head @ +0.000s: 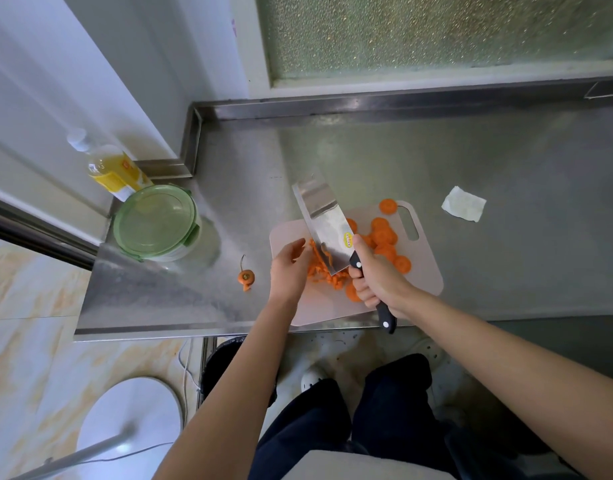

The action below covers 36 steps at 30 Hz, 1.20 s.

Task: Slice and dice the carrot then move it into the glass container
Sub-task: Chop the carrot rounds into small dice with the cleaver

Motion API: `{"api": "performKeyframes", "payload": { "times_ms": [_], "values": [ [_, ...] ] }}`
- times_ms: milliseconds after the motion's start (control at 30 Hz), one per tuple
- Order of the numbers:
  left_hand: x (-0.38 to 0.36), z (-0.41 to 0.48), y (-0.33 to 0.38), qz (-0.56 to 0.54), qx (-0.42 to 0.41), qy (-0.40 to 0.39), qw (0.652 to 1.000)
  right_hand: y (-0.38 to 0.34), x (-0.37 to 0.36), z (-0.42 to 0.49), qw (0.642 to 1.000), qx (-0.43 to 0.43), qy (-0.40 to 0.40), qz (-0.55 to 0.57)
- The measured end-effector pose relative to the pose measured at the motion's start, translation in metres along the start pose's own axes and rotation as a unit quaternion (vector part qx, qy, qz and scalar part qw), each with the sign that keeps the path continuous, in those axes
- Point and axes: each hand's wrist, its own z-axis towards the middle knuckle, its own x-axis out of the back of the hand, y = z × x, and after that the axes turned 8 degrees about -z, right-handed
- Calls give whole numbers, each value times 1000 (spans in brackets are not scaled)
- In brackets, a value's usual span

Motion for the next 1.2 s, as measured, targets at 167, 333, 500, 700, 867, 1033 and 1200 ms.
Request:
{"api": "performKeyframes", "payload": {
  "times_ms": [167, 333, 500, 700, 867, 1033, 1200],
  "values": [
    [-2, -5, 3, -28, -11, -31, 999, -2, -1, -5, 1000, 0, -13, -4],
    [5, -2, -6, -26, -1, 16, 1000, 1, -2, -7, 1000, 5, -12, -4],
    [15, 1, -11, 171, -101, 49, 979, 2, 1, -4, 1000, 11, 3, -4],
    [20, 8, -22, 381, -165, -15, 910, 10, 5, 0, 999, 37, 32, -21],
    [27, -4, -18, 322, -233, 63, 915, 21, 13, 0, 968, 153, 112, -163],
    [40, -19, 13, 260, -395, 185, 861, 28, 26, -5, 817, 237, 193, -489],
    [38, -23, 32, 291, -453, 58, 841, 36, 29, -2, 734, 311, 185, -574]
  ]
}}
